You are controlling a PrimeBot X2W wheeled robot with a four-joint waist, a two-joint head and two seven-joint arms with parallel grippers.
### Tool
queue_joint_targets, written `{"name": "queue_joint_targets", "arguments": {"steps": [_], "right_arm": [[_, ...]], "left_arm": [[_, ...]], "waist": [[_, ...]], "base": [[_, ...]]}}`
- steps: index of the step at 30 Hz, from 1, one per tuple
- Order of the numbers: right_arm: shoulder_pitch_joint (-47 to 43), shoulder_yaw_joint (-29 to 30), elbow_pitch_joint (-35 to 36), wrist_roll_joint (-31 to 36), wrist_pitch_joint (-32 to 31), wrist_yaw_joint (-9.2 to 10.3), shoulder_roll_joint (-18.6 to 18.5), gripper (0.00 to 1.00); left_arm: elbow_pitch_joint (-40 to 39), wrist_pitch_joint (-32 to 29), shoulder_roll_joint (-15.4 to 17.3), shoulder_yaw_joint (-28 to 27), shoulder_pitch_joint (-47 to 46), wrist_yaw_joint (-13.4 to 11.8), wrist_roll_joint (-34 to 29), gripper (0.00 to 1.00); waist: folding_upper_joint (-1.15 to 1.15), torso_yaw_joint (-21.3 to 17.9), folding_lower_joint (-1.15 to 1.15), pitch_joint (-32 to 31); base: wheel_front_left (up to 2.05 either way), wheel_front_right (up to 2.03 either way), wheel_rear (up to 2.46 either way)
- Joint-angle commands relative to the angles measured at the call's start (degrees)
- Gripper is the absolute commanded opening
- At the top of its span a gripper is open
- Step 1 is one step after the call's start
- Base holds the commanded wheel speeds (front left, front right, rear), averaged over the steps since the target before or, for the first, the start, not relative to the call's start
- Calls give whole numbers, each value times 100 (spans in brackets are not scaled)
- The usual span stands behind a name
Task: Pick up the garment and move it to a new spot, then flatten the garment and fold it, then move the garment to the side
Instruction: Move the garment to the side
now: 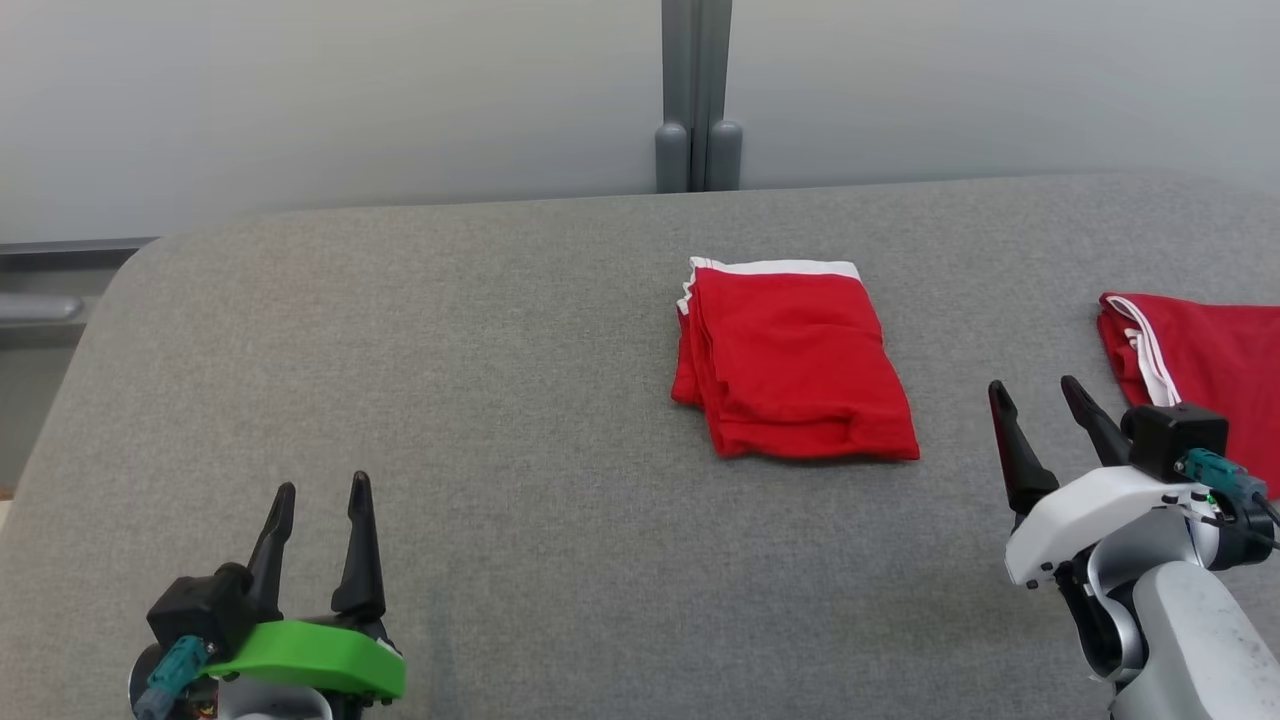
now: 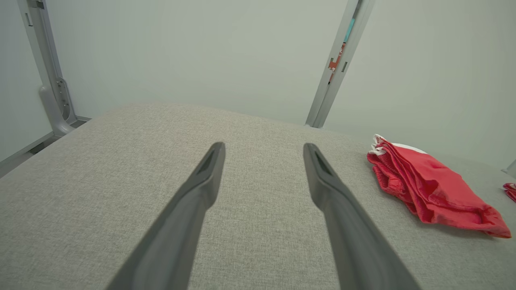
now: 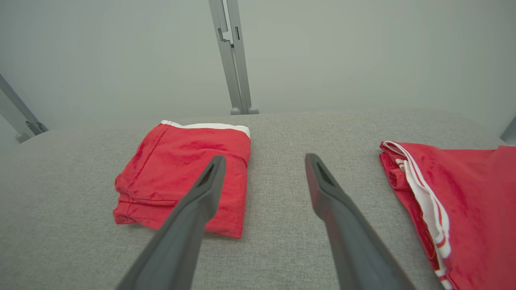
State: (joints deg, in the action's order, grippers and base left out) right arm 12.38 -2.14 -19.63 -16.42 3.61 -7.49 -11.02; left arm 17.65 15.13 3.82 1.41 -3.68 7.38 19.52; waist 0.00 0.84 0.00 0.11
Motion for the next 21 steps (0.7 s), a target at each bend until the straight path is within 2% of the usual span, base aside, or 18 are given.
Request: {"name": "queue_joint_targets", "arguments": {"steps": [1,4,10,15,21], "right_arm": [[36,23,-16,-3,-38,2,20,100],[170,23,-48,-48,-160,2,44,100],[929,-94,-394,-247,-963,2,2,100],[1876,22,-1168,-354,-1716,2,-55,100],[2700,306,-2169,-188,-2105,2,4,100]], "left_arm": [[-6,-3,45,3,-125,18,-32,100],[-48,-3,89,42,-259,18,-26,100],[-180,-3,133,127,-540,18,-18,100],[-217,-3,90,378,-799,18,48,100],[-303,-3,78,559,-1119,18,94,100]], "waist": [[0,31,0,58],[0,68,0,191],[0,157,0,588],[0,408,0,1019],[0,771,0,1445]], "base": [[0,0,0],[0,0,0],[0,0,0],[0,0,0],[0,0,0]]}}
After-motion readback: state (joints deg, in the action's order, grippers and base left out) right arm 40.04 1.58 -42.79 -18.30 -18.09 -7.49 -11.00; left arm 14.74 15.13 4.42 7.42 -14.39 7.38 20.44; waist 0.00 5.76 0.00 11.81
